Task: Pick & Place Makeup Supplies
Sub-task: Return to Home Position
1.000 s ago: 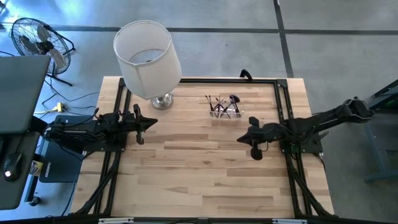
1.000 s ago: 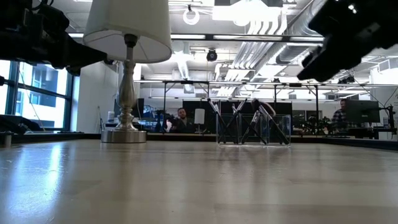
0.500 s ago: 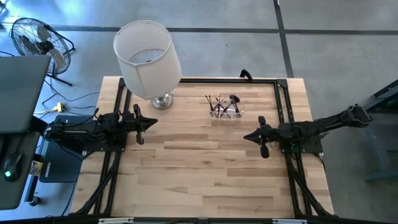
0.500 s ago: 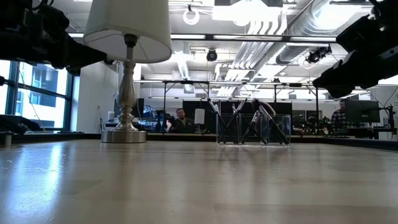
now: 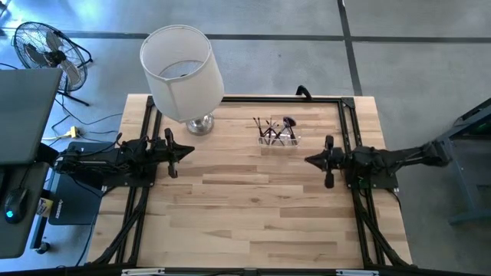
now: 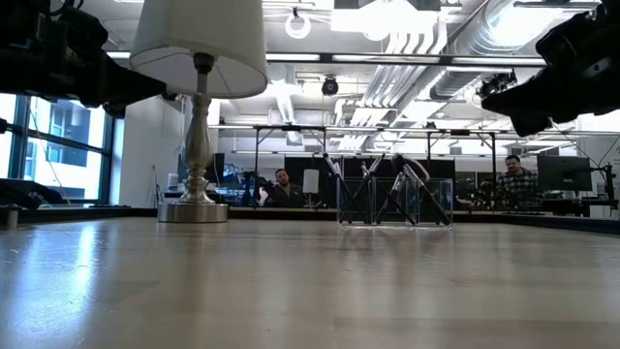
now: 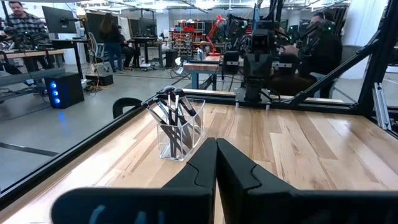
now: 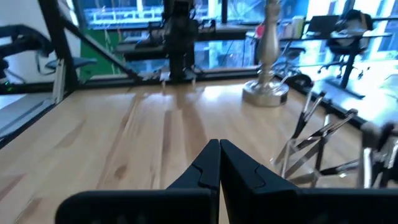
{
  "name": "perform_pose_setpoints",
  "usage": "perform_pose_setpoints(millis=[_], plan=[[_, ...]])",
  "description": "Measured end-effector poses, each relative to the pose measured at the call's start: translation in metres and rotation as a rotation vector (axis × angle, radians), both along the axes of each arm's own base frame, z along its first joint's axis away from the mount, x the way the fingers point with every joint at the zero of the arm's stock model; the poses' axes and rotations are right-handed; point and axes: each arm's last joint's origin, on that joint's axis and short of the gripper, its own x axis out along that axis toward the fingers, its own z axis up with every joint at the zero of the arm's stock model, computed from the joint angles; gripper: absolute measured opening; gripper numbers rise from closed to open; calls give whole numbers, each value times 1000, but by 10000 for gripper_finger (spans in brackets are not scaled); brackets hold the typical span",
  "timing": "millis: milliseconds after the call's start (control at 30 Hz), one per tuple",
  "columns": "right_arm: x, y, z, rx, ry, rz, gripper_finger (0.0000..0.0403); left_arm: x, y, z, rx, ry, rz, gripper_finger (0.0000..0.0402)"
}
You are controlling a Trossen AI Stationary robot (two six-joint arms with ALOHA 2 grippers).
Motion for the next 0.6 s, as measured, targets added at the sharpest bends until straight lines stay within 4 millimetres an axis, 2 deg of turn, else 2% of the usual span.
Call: perform_pose_setpoints(millis=[600], plan=[[-11,-9,12,12,-143,-3,0,0,0,0,0,0,0,1]])
